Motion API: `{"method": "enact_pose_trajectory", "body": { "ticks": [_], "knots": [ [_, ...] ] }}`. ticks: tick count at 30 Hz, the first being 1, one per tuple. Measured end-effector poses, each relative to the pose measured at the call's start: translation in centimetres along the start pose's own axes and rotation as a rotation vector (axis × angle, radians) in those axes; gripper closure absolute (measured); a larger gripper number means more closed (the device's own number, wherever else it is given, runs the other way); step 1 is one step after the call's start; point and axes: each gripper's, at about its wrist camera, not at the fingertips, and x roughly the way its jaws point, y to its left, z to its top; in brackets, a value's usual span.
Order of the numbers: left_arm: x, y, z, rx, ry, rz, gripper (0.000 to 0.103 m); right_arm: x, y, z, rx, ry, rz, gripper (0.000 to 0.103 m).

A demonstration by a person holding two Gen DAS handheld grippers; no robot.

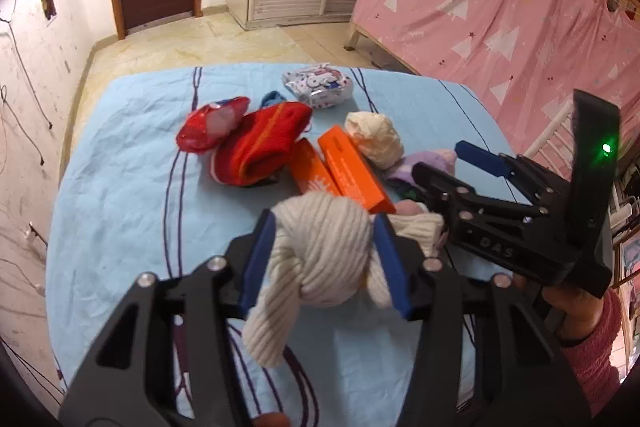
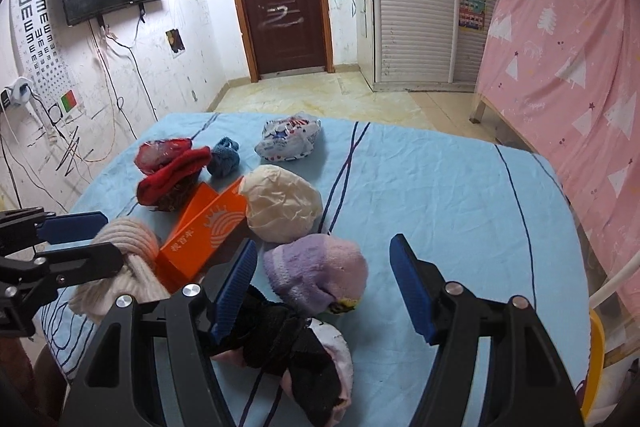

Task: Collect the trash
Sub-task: 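Grasp the beige knotted sock with the left gripper while the right gripper grasps the lilac fuzzy ball, then carry the sock and ball over the yellow bin and open both grippers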

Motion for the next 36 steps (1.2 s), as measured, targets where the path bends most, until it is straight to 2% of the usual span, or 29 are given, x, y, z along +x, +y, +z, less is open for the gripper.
{"method": "enact_pose_trajectory", "body": {
  "ticks": [7,8,9,11,15,23,36],
  "knots": [
    [0.2,-0.6,-0.3,0.033,-0.01,0.005,0.068,1.0,-0.5,-0.2,0.022,0.031,0.022,0.041],
    [0.2,-0.7,-0.3,0.042,-0.013,0.011,0.069,1.1,-0.6,-0.2,0.026,0.035,0.028,0.045],
    [0.1,-0.9,-0.4,0.046,-0.014,0.014,0.069,1.1,-0.6,-0.3,0.027,0.037,0.029,0.057],
    [0.0,-1.1,-0.4,0.056,-0.016,0.023,0.07,1.0,-0.7,-0.4,0.027,0.036,0.023,0.068],
    [-0.2,-1.3,-0.4,0.057,-0.016,0.029,0.072,0.4,-0.5,-0.5,0.011,0.011,0.006,0.079],
    [-0.9,-1.5,-0.6,0.062,-0.024,0.036,0.074,-2.0,-0.7,0.0,0.03,-0.057,0.011,0.08],
    [-4.5,-3.8,0.6,0.104,-0.111,0.026,0.074,-5.9,-2.7,-0.3,0.087,-0.15,0.002,0.08]
  ]
}}
